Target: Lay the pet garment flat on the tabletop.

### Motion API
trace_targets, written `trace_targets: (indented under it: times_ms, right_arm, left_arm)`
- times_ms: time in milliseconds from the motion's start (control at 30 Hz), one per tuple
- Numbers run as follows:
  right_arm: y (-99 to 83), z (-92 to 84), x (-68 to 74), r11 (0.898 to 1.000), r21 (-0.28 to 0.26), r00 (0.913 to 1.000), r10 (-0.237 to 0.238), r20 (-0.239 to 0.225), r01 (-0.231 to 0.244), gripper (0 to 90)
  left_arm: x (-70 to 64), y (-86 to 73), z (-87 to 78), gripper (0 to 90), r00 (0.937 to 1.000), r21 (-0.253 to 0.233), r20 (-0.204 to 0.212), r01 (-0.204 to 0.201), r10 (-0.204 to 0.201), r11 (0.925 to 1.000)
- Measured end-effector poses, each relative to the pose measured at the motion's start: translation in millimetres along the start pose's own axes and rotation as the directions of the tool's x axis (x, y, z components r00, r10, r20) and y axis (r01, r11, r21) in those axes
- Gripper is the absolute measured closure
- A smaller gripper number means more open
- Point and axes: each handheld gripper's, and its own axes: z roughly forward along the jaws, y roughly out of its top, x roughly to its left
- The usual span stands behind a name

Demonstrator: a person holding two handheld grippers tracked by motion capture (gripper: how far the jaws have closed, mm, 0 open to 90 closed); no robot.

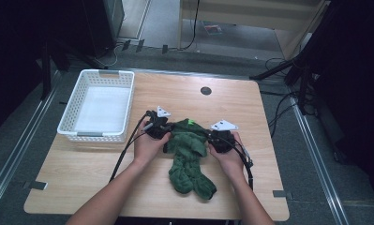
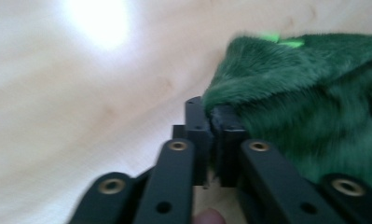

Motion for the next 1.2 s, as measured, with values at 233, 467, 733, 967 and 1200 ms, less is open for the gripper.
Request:
trace_targets:
  times_ms: [233, 467, 733, 967, 1200]
  right_arm:
    - [-0.9, -30.5, -32.5, 0.988, 0.044, 0.9666, 0.153, -0.206, -0.147, 55.3]
    - [28.6, -62.0, -51.1, 0.979, -0.017, 0.9206, 0.186, -0.344, -0.204, 51.7]
    - [35.6, 0.5, -42.4, 0.912, 0.028, 0.9001, 0.409, -0.15, -0.41, 58.8]
    - [15.1, 12.0, -22.9, 0.955, 0.144, 0.9511, 0.278, -0.134, -0.259, 53.4]
    - [5.9, 15.0, -17.3, 0.959, 0.159, 0.9593, 0.254, -0.123, -0.234, 66.0]
  left_arm:
    - [20.8, 8.2, -29.0, 53.4, 0.9723, -0.02, 0.189, 0.144, -0.137, 0.9894]
    - [33.8, 29.5, -36.0, 53.6, 0.9427, -0.098, 0.204, 0.288, -0.264, 0.9528]
    - [17.7, 40.9, 11.6, 57.9, 0.9128, -0.037, 0.219, 0.361, -0.345, 0.9319]
    - [2.9, 34.8, 24.4, 55.2, 0.9493, 0.033, 0.21, 0.232, -0.233, 0.9722]
    - [-19.0, 28.1, 30.2, 58.6, 0.972, 0.068, 0.187, 0.133, -0.143, 0.9889]
